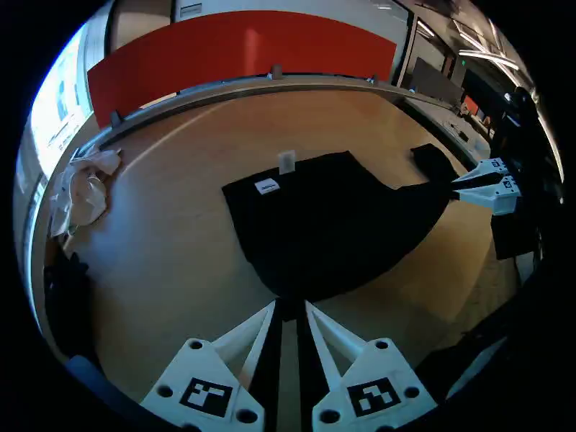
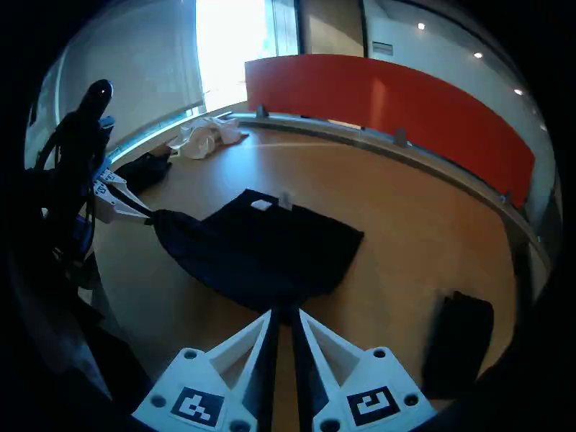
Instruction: Fold towel
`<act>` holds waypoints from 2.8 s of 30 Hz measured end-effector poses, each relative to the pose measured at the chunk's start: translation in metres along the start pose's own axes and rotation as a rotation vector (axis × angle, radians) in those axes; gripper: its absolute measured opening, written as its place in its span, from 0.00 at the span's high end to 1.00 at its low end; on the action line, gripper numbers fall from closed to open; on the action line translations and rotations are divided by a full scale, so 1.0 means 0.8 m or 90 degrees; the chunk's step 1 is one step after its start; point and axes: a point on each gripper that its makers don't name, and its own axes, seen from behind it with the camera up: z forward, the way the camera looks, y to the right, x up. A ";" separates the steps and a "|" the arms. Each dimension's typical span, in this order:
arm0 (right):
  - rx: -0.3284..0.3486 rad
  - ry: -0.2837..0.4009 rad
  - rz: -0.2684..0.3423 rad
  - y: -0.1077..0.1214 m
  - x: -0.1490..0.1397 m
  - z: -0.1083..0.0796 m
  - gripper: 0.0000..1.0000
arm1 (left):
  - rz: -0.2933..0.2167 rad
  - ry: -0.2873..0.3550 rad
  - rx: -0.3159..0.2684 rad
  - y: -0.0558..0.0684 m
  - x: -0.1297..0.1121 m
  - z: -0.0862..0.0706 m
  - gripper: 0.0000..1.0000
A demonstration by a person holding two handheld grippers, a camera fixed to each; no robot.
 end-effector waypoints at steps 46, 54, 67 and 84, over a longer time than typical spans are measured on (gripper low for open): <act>-0.020 -0.049 0.004 0.093 0.037 0.112 0.88 | -0.044 -0.021 0.008 -0.059 0.086 0.107 0.87; -0.003 -0.070 0.030 0.100 0.032 0.137 0.88 | -0.045 -0.049 -0.001 -0.066 0.081 0.134 0.87; -0.018 -0.092 0.044 0.122 0.026 0.172 0.87 | -0.039 -0.049 0.015 -0.088 0.086 0.176 0.79; -0.061 -0.084 0.051 0.141 0.038 0.193 0.73 | -0.015 -0.035 0.059 -0.117 0.104 0.195 0.49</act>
